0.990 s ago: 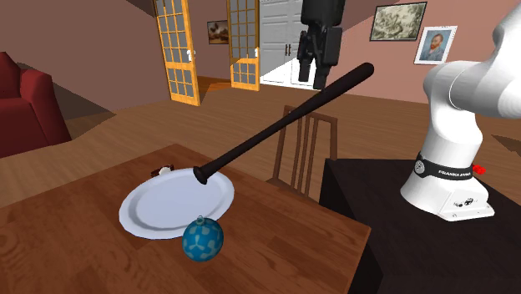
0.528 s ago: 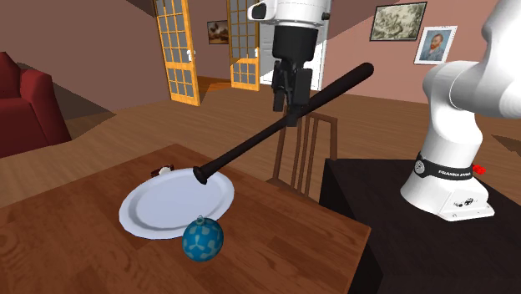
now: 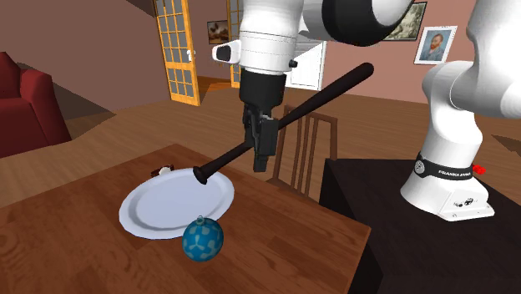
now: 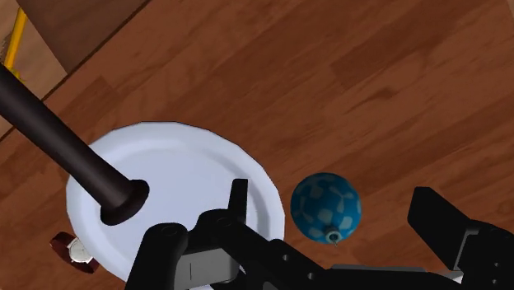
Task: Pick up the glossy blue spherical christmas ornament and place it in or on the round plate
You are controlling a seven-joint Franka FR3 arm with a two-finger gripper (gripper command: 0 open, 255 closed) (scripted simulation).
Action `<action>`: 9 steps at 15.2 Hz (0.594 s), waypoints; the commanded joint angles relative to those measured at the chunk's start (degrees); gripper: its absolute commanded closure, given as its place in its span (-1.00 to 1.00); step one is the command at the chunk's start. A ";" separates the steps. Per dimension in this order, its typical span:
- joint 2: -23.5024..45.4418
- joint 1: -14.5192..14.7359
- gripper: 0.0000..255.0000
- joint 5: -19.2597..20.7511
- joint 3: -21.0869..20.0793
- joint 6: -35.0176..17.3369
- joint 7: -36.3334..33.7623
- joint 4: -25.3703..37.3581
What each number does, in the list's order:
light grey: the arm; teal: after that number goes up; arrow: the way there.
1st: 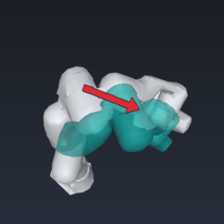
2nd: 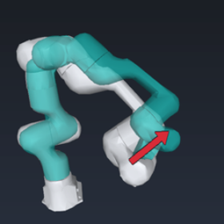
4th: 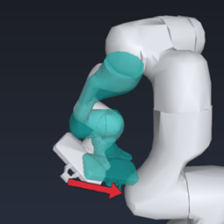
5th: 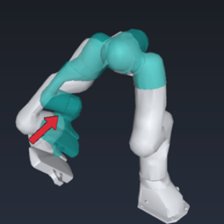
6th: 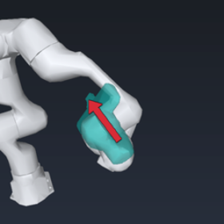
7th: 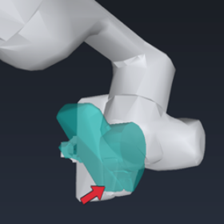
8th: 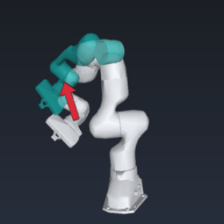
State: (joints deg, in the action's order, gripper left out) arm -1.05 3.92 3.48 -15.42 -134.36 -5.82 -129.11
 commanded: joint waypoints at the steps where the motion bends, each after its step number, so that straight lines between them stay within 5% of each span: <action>1: 4.55 0.39 -1.00 2.33 -0.49 -2.31 -1.73 2.35; 9: 20.28 4.21 -1.00 10.91 0.19 -7.09 -7.96 13.22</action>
State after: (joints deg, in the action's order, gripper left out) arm 18.06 7.69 13.69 -15.38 -140.92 -13.15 -116.54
